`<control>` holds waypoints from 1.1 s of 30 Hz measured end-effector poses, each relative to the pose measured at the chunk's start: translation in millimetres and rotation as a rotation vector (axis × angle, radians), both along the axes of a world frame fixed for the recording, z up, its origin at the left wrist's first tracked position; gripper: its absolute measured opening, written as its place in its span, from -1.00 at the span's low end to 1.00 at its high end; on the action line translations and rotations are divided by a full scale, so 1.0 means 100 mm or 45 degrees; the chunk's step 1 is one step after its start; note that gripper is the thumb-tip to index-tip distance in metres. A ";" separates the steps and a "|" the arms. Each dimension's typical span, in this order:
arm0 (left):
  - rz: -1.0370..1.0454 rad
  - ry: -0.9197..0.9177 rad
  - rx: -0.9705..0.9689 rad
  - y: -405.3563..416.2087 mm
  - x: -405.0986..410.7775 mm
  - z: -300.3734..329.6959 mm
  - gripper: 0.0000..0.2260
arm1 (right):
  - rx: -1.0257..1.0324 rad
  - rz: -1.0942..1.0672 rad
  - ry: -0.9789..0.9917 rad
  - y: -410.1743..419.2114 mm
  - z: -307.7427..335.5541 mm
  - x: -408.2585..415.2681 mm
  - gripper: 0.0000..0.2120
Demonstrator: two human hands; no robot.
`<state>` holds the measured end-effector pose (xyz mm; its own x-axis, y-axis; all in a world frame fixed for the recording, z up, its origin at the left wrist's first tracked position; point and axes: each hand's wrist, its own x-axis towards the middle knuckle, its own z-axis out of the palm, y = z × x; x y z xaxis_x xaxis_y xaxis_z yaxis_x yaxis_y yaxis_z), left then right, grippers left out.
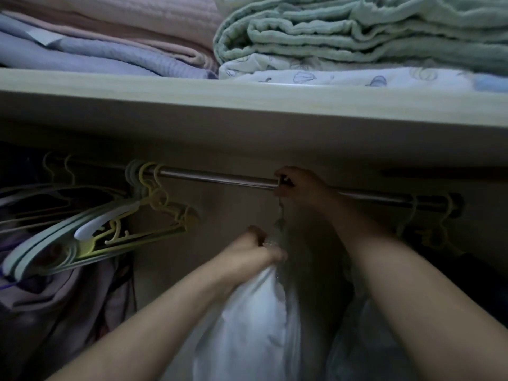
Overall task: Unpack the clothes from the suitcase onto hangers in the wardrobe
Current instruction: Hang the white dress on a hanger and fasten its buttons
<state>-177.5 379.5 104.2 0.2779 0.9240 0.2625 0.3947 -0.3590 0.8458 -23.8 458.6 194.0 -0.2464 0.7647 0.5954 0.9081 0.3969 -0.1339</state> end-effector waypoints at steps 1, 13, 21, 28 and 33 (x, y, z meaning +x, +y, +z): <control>-0.062 -0.189 -0.137 -0.04 0.08 -0.05 -0.73 | -0.001 0.003 0.028 -0.01 0.00 0.00 -0.53; -0.208 -0.486 -0.033 -0.06 0.30 -0.09 -0.51 | -0.038 -0.040 0.062 -0.03 -0.04 0.02 -0.49; -0.217 -0.456 -0.107 -0.03 0.45 -0.10 -0.50 | -0.025 -0.040 0.302 -0.56 -0.12 0.09 -0.41; -0.316 -0.489 -0.122 -0.34 1.04 -0.06 -0.60 | 0.072 -0.302 0.436 -1.71 -0.35 0.64 -0.45; -0.297 -0.491 -0.136 -0.52 1.34 0.01 -0.77 | 0.219 -0.429 0.486 -2.22 -0.46 0.86 -0.58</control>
<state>-43.0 328.0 104.9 0.3824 0.8758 0.2945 -0.0373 -0.3038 0.9520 61.8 236.3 147.8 0.2545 0.6478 0.7181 0.8883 0.1370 -0.4384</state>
